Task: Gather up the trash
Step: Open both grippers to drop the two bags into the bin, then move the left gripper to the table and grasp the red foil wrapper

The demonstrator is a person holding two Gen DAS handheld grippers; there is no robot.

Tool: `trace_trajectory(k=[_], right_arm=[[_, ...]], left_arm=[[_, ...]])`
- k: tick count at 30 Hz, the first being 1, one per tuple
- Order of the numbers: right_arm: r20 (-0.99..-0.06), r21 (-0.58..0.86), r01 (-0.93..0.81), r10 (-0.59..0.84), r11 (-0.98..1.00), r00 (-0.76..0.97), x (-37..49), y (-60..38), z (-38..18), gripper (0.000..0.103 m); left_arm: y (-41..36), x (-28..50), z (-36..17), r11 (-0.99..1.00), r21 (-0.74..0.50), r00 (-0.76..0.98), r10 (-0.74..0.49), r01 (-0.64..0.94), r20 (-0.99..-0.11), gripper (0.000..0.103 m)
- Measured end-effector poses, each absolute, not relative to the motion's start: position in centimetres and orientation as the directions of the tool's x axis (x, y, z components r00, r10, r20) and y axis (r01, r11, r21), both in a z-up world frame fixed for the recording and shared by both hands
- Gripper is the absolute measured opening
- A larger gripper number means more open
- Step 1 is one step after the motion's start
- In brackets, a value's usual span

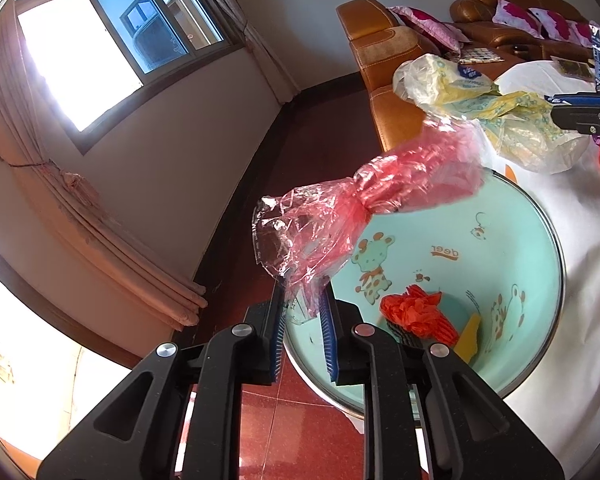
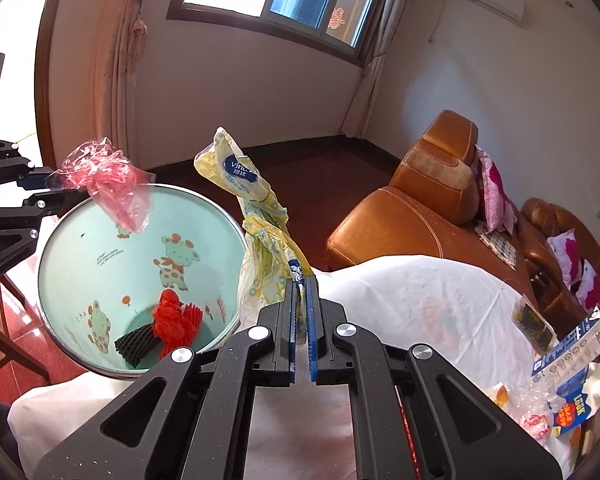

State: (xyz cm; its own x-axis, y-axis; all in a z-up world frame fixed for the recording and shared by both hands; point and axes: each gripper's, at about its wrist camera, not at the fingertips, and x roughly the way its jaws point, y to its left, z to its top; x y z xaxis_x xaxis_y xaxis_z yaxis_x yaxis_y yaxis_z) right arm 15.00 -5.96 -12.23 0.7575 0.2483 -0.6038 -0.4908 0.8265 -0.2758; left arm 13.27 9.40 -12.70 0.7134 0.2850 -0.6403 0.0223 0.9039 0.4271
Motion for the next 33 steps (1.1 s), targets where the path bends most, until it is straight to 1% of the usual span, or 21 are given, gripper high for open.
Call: trace_trajectory(k=[1, 2, 3, 4, 6, 7, 10, 23, 30, 32, 33], right_arm=[[-0.608, -0.273, -0.501, 0.256, 0.821, 0.752, 14.9, -5.8, -12.3, 0.007], [-0.612, -0.271, -0.513, 0.266, 0.814, 0.745, 14.9, -5.7, -12.4, 0.007], [-0.612, -0.273, -0.52, 0.271, 0.809, 0.743, 14.8, -5.6, -12.5, 0.013], [-0.611, -0.279, -0.525, 0.273, 0.804, 0.743, 14.6, -5.5, -12.6, 0.02], [-0.618, -0.274, -0.534, 0.279, 0.8, 0.735, 14.6, -5.3, -12.8, 0.027], [-0.618, -0.275, -0.535, 0.279, 0.799, 0.735, 14.6, -5.2, -12.9, 0.03], [-0.62, -0.269, -0.535, 0.282, 0.801, 0.733, 14.5, -5.3, -13.0, 0.035], [-0.617, -0.261, -0.524, 0.277, 0.811, 0.737, 14.5, -5.4, -13.2, 0.038], [-0.594, -0.245, -0.495, 0.275, 0.834, 0.756, 14.1, -6.2, -12.0, 0.042], [-0.587, -0.243, -0.486, 0.272, 0.839, 0.763, 13.9, -6.5, -11.5, 0.044], [-0.583, -0.244, -0.482, 0.269, 0.842, 0.766, 13.7, -6.6, -11.4, 0.045]], left_arm=[[9.3, 13.3, -12.8, 0.903, 0.429, 0.713, 0.284, 0.027, -0.642, 0.03], [9.3, 13.2, -12.8, 0.901, 0.432, 0.715, 0.287, 0.024, -0.638, 0.036], [9.3, 13.2, -12.7, 0.9, 0.436, 0.718, 0.29, 0.02, -0.632, 0.048], [9.2, 13.1, -12.7, 0.898, 0.44, 0.722, 0.289, 0.024, -0.629, 0.049], [9.1, 13.1, -12.6, 0.898, 0.439, 0.723, 0.284, 0.029, -0.63, 0.049], [9.1, 13.1, -12.6, 0.898, 0.438, 0.722, 0.284, 0.029, -0.631, 0.05], [9.1, 13.1, -12.7, 0.898, 0.439, 0.722, 0.284, 0.03, -0.631, 0.051], [9.3, 13.1, -12.9, 0.898, 0.439, 0.722, 0.283, 0.032, -0.631, 0.052], [9.3, 13.0, -12.8, 0.898, 0.439, 0.723, 0.281, 0.033, -0.63, 0.053], [9.2, 13.0, -12.7, 0.896, 0.442, 0.727, 0.283, 0.032, -0.626, 0.056], [9.1, 12.9, -12.7, 0.896, 0.443, 0.729, 0.283, 0.031, -0.623, 0.061]])
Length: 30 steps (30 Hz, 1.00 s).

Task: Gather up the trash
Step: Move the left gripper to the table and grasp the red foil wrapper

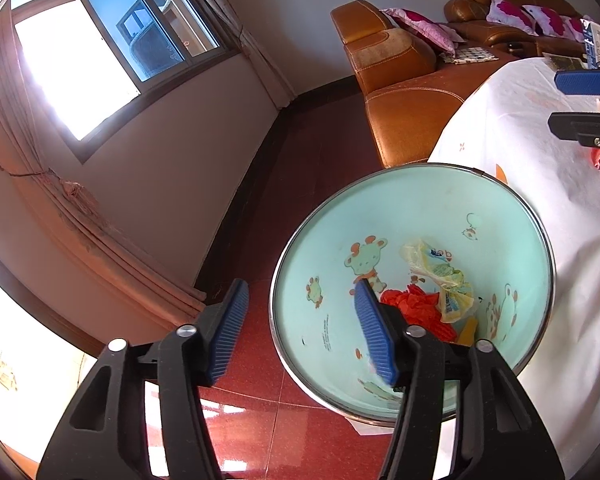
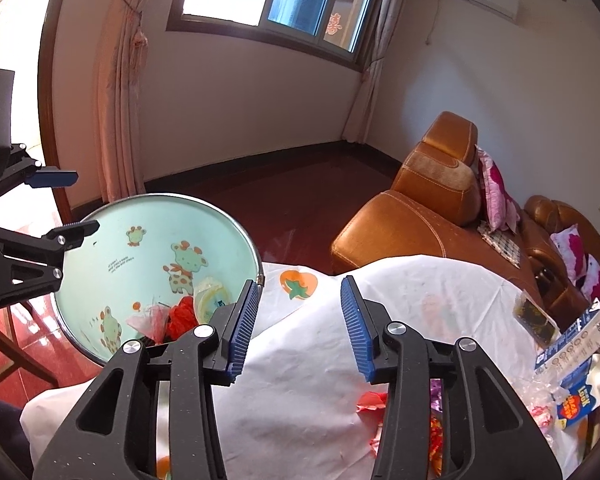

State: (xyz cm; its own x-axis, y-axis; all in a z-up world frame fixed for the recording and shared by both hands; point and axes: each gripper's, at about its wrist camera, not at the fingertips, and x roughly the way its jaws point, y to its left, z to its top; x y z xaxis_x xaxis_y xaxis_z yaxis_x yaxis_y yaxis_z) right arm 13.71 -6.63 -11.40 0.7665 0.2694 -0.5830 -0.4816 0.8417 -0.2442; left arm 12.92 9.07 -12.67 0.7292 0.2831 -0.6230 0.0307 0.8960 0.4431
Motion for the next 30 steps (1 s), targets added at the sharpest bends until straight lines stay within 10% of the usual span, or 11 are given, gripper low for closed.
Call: trace_trajectory(k=[30], right_arm=[[-0.602, 0.026, 0.272, -0.202, 0.962, 0.772, -2.0, -38.9, -13.4, 0.064]], left_arm=[[-15.0, 12.0, -11.5, 0.861, 0.319, 0.75, -0.103, 0.395, -0.653, 0.076]])
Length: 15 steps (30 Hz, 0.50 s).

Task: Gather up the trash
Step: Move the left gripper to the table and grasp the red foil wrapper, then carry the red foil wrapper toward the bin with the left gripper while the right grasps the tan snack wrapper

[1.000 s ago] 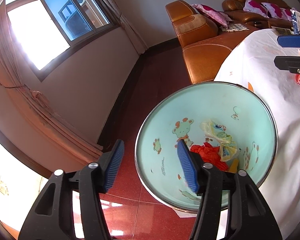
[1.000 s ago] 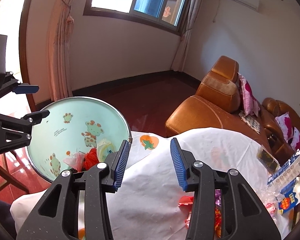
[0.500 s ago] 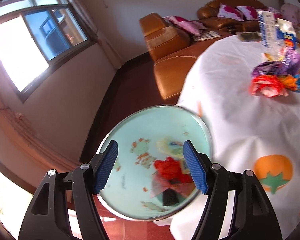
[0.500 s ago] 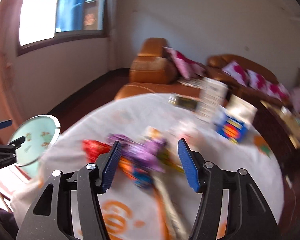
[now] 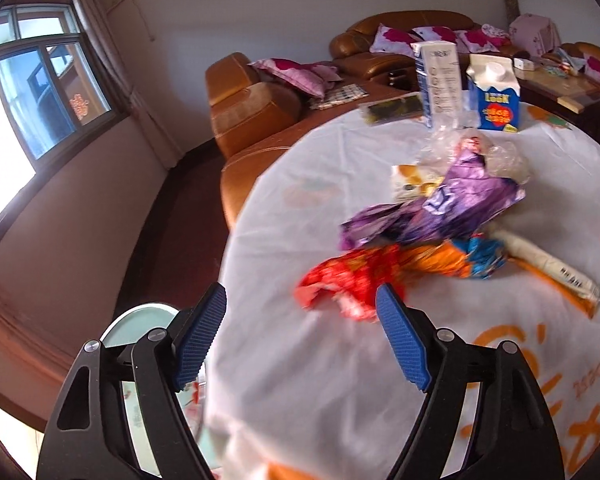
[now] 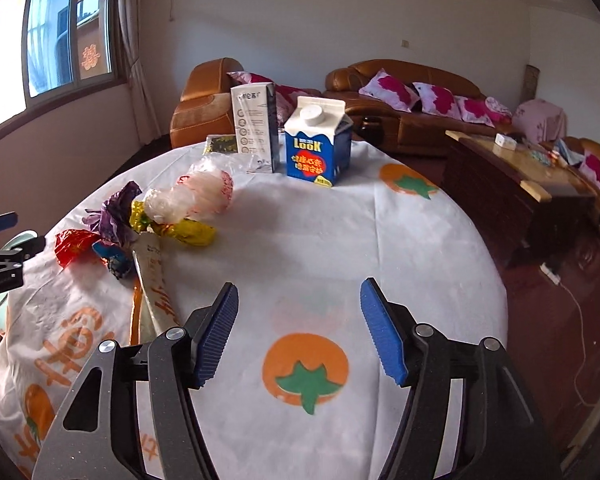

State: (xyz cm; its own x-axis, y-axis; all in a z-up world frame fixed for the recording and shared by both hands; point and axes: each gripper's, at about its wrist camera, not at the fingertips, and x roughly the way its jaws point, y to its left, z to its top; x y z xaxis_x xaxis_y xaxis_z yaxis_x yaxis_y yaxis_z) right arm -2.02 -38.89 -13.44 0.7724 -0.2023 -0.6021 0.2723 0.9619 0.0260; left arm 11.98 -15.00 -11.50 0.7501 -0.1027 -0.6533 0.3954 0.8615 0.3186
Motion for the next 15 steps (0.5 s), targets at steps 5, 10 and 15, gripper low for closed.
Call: trace_trajectory(k=[5, 10, 15], right_arm=[[-0.598, 0.046, 0.261, -0.183, 0.964, 0.78, -2.3, -38.8, -14.0, 0.064], [-0.594, 0.047, 0.247, -0.172, 0.968, 0.786, -2.6, -38.4, -14.1, 0.064], [-0.598, 0.055, 0.25, -0.168, 0.967, 0.784, -2.6, -38.4, -14.0, 0.064]], left_arm=[[-17.0, 13.6, -14.4, 0.854, 0.319, 0.705, -0.076, 0.412, -0.706, 0.076], [-17.0, 14.6, -15.7, 0.852, 0.259, 0.648, -0.116, 0.455, -0.753, 0.024], [-16.9, 14.3, -15.4, 0.842, 0.235, 0.623, -0.146, 0.486, -0.769, 0.008]])
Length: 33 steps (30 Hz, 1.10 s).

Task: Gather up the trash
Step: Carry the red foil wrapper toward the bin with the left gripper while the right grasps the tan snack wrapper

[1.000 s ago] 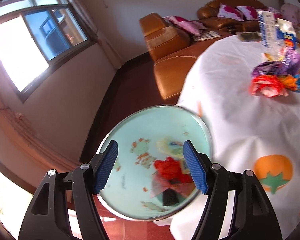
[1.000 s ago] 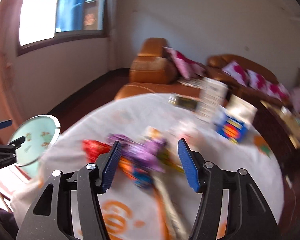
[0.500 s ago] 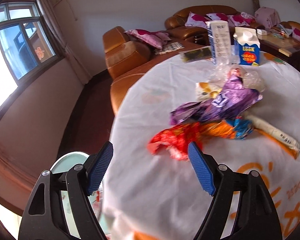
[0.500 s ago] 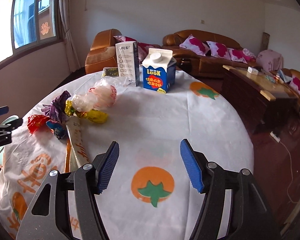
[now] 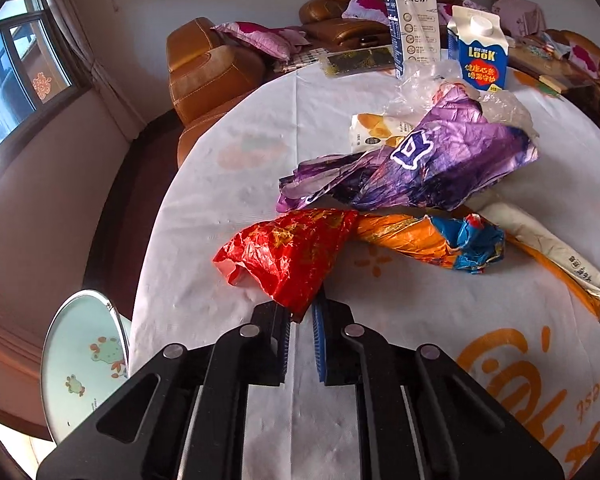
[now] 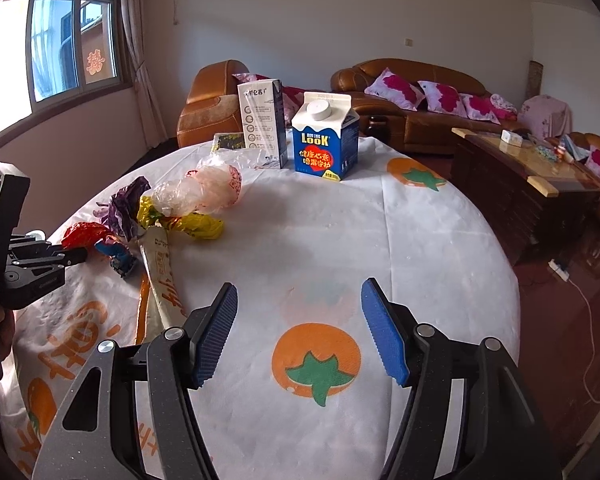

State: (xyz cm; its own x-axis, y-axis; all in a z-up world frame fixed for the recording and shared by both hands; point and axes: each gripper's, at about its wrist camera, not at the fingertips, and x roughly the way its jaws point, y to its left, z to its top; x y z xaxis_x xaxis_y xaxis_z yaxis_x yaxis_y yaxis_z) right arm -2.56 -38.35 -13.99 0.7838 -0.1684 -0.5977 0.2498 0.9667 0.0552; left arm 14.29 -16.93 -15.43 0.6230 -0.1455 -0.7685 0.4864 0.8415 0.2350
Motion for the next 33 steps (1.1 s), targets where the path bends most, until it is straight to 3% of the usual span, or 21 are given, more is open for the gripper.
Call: trace_trajectory(k=[16, 25, 29, 30, 33], right_arm=[[-0.648, 0.12, 0.173, -0.055, 0.978, 0.759, -1.1, -34.4, -14.2, 0.064], [-0.69, 0.122, 0.141, -0.018, 0.982, 0.724, 0.4, -32.3, -14.7, 0.064], [-0.738, 0.118, 0.133, -0.003, 0.984, 0.675, 1.4, -32.2, -15.5, 0.055], [-0.753, 0.118, 0.123, 0.008, 0.985, 0.658, 1.6, -32.1, -15.8, 0.042], [-0.762, 0.119, 0.092, 0.031, 0.989, 0.646, 1.7, -31.8, -16.2, 0.029]], left_arm=[[-8.0, 11.6, -9.3, 0.915, 0.213, 0.709, -0.104, 0.344, -0.698, 0.007], [-3.5, 11.3, -9.4, 0.927, 0.226, 0.718, -0.061, 0.298, -0.693, 0.007], [-1.9, 11.5, -10.0, 0.934, 0.225, 0.712, -0.041, 0.276, -0.701, 0.007], [-1.7, 11.5, -10.1, 0.935, 0.224, 0.711, -0.039, 0.273, -0.702, 0.007], [-1.0, 11.6, -10.3, 0.939, 0.217, 0.707, -0.036, 0.265, -0.706, 0.007]])
